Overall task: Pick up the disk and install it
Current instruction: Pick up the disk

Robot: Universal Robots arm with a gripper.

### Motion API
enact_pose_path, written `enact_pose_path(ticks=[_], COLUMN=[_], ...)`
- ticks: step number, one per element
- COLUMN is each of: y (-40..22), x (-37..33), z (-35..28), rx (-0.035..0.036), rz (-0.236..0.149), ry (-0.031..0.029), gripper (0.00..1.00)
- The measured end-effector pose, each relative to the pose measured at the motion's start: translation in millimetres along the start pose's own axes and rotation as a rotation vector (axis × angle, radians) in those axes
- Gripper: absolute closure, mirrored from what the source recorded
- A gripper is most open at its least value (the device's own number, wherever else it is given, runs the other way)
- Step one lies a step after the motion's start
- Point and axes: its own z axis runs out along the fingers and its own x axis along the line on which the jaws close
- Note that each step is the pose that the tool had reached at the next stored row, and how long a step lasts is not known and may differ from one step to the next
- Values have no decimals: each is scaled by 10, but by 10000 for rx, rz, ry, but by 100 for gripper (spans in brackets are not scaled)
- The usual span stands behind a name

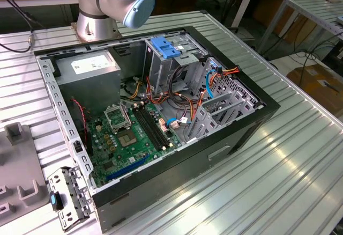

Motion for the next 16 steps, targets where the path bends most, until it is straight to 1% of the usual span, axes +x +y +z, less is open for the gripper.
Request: enact_pose_path(ticks=[16], y=[1], x=[1], z=[-93], rx=[0], rz=[0], ry=[-1], gripper=[63])
